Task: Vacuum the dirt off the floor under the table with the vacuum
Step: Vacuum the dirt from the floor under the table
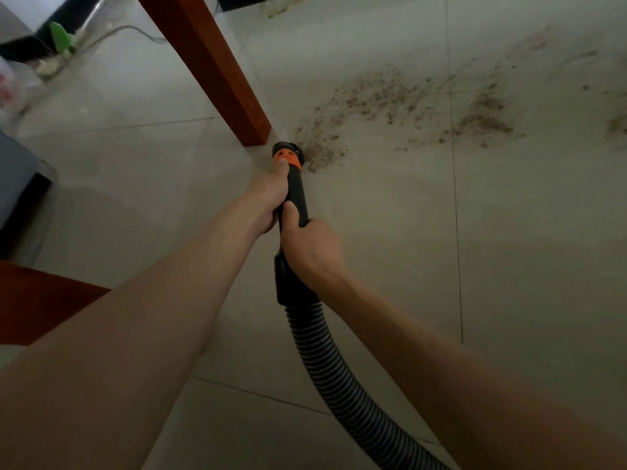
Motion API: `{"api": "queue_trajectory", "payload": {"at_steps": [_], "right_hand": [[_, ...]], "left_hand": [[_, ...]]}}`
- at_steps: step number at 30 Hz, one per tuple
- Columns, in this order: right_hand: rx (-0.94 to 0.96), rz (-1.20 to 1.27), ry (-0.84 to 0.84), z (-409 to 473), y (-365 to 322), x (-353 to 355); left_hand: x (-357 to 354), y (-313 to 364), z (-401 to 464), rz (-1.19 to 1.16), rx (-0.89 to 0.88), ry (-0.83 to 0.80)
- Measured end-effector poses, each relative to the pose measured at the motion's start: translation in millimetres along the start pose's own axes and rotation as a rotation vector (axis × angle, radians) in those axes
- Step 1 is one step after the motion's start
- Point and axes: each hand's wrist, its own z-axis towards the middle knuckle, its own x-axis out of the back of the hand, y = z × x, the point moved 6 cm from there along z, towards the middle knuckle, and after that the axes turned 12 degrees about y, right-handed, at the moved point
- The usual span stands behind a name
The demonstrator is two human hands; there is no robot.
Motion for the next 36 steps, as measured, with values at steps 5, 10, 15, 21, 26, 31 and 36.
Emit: {"api": "queue_trajectory", "payload": {"at_steps": [5,10,15,21,26,31,36], "right_hand": [[0.028,-0.008,0.016,16,-7,-8],[0.042,-0.006,0.02,29,-12,-16],[0.012,0.02,0.001,38,-14,-17],[0.031,0.038,0.017,30,-7,-19],[0.002,0.059,0.005,3,11,-22],[-0.017,0.028,0.007,-20,22,-12],[-0.028,0.014,0.017,-40,29,3]], "left_hand": [[-3,6,13,-0.033,0.021,-0.023],[-2,12,28,-0.034,-0.012,-0.011],[-6,18,28,-0.035,-0.005,-0.034],[-4,8,25,-0.033,-0.001,-0.031],[4,-16,6,-0.004,0.026,-0.025],[8,-29,-18,-0.018,0.06,-0.01],[3,-31,-43,-0.009,0.048,-0.043]]}}
